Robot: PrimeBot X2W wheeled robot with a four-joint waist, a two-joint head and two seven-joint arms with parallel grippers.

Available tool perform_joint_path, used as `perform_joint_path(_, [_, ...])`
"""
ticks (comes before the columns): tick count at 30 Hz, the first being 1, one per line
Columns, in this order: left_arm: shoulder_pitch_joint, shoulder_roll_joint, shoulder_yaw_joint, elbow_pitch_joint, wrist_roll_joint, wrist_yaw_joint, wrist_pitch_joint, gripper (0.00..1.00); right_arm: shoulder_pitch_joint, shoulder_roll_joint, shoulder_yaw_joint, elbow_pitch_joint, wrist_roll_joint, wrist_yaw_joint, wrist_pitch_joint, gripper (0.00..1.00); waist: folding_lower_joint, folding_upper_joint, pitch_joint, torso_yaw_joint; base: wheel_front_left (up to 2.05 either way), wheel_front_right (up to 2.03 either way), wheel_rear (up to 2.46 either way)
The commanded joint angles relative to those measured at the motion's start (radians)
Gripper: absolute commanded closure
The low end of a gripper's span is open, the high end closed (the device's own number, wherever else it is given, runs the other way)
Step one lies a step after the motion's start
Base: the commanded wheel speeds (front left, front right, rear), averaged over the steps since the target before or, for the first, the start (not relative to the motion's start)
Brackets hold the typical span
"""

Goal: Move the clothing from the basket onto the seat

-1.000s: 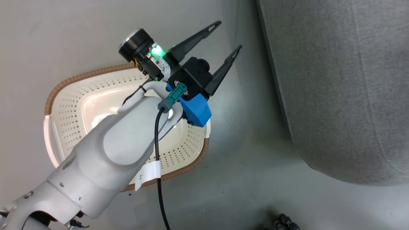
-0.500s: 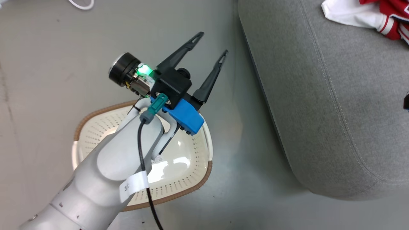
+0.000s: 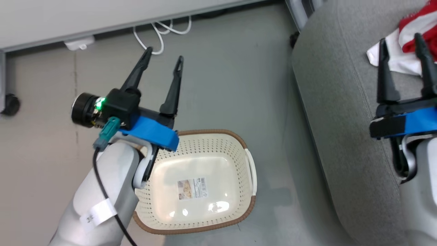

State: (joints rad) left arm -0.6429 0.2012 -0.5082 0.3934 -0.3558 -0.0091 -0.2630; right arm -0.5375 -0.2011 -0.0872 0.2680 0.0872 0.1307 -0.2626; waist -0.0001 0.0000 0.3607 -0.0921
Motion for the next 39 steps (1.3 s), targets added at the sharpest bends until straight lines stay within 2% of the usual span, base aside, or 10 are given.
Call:
perform_joint_path(1, [0.036, -0.002, 0.037, -0.012, 0.013, 0.001, -0.002, 0.0, 0.023, 0.007, 0.02, 0.007, 0.002, 0.0, -0.003, 0.0, 0.0001, 0.0, -0.055, 0.045, 0.0, 0.0, 0.0])
perform_joint_path(10, [0.198, -0.023, 0.241, -0.065, 0.074, -0.014, -0.002, 0.0, 0.06, 0.041, 0.093, 0.031, 0.03, 0.0, -0.003, 0.0, 0.0001, 0.0, -0.143, 0.098, 0.0, 0.0, 0.0])
perform_joint_path(17, [0.32, -0.06, 0.358, -0.1, 0.121, -0.046, -0.003, 0.0, 0.134, 0.065, 0.096, 0.035, 0.054, 0.0, -0.003, 0.0, 0.0001, 0.0, -0.213, 0.124, 0.0, 0.0, 0.0])
perform_joint_path(31, [0.508, -0.128, 0.487, -0.155, 0.173, -0.092, -0.002, 0.0, 0.346, 0.109, 0.087, -0.011, 0.082, 0.0, -0.003, 0.0, 0.0001, 0.0, -0.317, 0.121, 0.0, 0.0, 0.0])
perform_joint_path(39, [0.582, -0.145, 0.5, -0.175, 0.177, -0.108, -0.002, 0.0, 0.429, 0.127, 0.076, -0.029, 0.09, 0.0, -0.003, 0.0, 0.0001, 0.0, -0.351, 0.127, 0.0, 0.0, 0.0])
